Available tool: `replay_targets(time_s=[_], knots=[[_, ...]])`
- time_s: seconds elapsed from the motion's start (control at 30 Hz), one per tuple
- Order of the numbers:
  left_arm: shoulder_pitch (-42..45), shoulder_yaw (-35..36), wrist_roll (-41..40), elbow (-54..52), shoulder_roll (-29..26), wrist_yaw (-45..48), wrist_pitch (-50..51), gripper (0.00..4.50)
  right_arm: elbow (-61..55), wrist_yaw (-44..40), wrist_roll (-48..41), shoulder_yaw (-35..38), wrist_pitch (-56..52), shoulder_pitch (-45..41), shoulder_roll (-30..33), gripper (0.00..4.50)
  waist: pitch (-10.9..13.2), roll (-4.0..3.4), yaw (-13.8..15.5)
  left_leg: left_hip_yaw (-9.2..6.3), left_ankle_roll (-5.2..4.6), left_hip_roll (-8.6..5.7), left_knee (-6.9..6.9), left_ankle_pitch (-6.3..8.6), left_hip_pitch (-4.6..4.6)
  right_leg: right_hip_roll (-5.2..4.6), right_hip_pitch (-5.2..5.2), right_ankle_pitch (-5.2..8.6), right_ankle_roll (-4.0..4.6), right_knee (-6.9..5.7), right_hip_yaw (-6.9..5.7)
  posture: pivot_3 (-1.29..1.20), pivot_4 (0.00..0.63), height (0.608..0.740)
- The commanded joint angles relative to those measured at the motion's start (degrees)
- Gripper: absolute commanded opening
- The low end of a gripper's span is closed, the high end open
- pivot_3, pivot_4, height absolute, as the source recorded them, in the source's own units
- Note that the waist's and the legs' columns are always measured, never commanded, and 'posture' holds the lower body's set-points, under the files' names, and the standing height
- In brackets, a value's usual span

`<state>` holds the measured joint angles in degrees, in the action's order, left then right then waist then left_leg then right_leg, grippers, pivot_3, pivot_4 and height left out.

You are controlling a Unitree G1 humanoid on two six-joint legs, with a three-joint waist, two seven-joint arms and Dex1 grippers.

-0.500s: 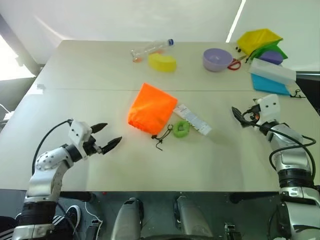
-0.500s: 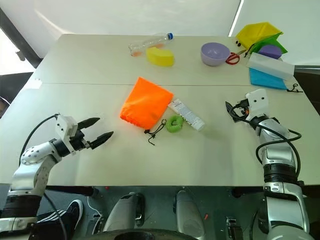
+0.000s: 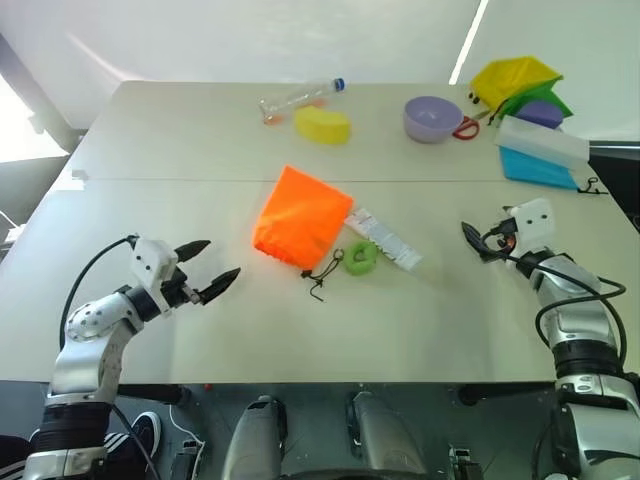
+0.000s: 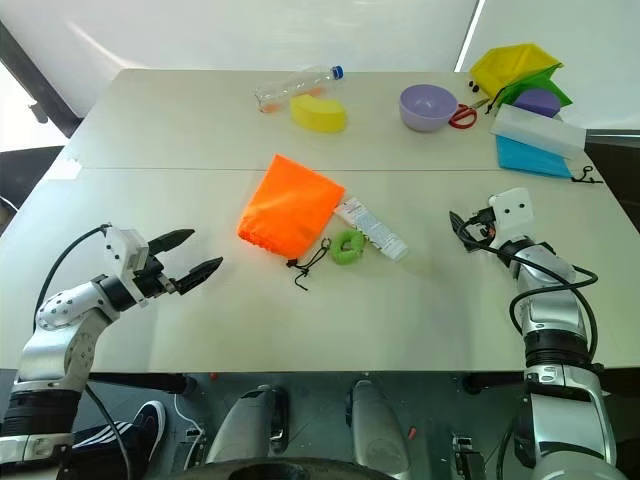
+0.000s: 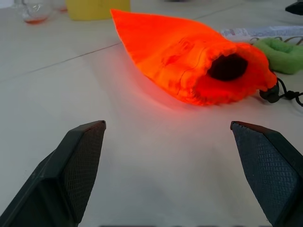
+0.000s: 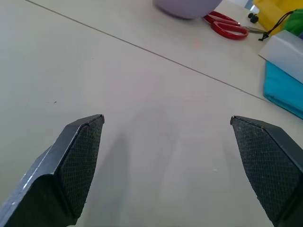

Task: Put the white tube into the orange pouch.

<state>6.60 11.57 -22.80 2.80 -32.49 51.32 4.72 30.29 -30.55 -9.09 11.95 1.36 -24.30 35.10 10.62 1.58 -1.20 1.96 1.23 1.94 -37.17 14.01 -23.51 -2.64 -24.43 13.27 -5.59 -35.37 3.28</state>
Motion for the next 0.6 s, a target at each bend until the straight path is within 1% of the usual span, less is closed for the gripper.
replay_targets(time_s=[0.03, 0.23, 0.3, 0.37, 0.43, 0.47, 0.6], knots=[[1.5, 0.7, -1.7, -0.3, 0.5, 1.5, -2.0, 4.50, -6.2, -4.3, -5.6, 2.4, -3.0, 1.4, -0.3, 4.46, 0.0, 0.00, 0.0, 0.00, 0.00, 0.00, 0.00, 0.00, 0.00, 0.00, 0.00, 0.00, -0.01, 0.00, 0.00, 0.00, 0.150, 0.740], [3.5, 0.2, -0.9, 1.3, 0.4, 2.6, -3.6, 4.50, -11.4, -6.1, -7.6, 2.3, -4.6, 4.2, -0.3, 4.46, 0.0, 0.00, 0.1, -0.01, 0.00, 0.00, -0.03, 0.00, 0.01, 0.00, 0.02, -0.01, -0.02, -0.03, 0.00, 0.00, 0.150, 0.740], [4.9, -0.7, 0.1, 1.5, 0.0, 3.8, -5.4, 4.50, -15.1, -8.7, -9.8, 2.4, -5.3, 6.0, -0.1, 4.46, 0.0, 0.00, 0.1, -0.01, 0.00, 0.00, -0.04, 0.00, 0.01, 0.00, 0.02, -0.01, -0.02, -0.06, -0.01, 0.00, 0.150, 0.740], [6.9, -2.2, 1.8, 1.9, 0.2, 4.0, -7.2, 4.50, -21.8, -15.5, -14.0, 1.5, -7.0, 9.9, 1.0, 4.46, 0.0, 0.00, 0.4, -0.03, 0.00, 0.00, -0.04, 0.00, 0.01, 0.02, 0.02, -0.01, -0.02, -0.06, -0.01, 0.00, 0.150, 0.740], [8.7, -3.1, 2.2, 3.1, 1.0, 3.5, -7.6, 4.50, -26.9, -19.2, -15.7, 0.6, -8.2, 12.9, 1.9, 4.46, 0.0, 0.00, 0.5, -0.04, 0.00, 0.00, -0.03, 0.00, 0.01, 0.02, 0.03, 0.00, -0.03, -0.06, -0.02, 0.00, 0.150, 0.740], [9.3, -3.2, 2.2, 3.6, 1.3, 3.4, -7.6, 4.50, -28.3, -19.8, -16.1, 0.5, -8.8, 13.6, 2.0, 4.46, 0.0, 0.00, 0.4, -0.04, 0.00, -0.01, -0.03, 0.00, 0.01, 0.02, 0.04, 0.00, -0.04, -0.07, -0.03, 0.00, 0.150, 0.740], [14.4, -7.3, 7.2, 9.3, 3.4, 2.7, -12.3, 4.50, -34.6, -21.9, -14.1, -2.3, -8.3, 16.6, 2.7, 4.46, 0.0, -0.01, 0.3, -0.01, 0.00, -0.03, -0.14, 0.00, 0.03, 0.00, 0.10, -0.01, -0.05, -0.07, -0.01, 0.00, 0.150, 0.740]])
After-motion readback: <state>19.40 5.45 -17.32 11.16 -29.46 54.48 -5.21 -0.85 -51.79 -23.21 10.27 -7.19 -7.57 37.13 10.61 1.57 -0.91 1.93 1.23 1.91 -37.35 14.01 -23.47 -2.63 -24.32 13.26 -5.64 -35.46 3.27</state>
